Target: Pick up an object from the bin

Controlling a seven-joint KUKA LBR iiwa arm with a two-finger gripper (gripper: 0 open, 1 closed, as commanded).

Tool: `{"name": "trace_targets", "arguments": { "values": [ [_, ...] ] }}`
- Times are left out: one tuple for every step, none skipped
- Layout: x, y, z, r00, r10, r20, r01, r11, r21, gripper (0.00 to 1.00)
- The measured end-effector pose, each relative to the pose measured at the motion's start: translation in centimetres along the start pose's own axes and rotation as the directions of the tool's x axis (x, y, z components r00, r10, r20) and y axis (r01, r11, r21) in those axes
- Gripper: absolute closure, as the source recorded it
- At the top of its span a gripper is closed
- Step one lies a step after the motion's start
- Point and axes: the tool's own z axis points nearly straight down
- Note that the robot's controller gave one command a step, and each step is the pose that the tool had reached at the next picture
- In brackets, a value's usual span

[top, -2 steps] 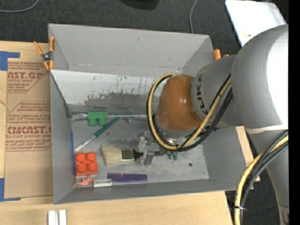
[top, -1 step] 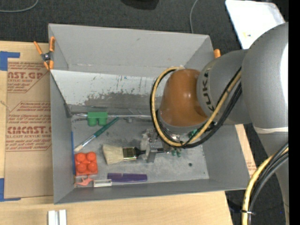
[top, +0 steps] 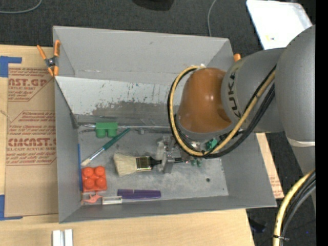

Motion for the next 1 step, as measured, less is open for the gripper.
{"name": "trace_targets", "arguments": {
  "values": [
    [0.1,0.02,-2.4,1.0,0.0,-0.004,0.0,1.0,0.0,1.0]
  ]
}}
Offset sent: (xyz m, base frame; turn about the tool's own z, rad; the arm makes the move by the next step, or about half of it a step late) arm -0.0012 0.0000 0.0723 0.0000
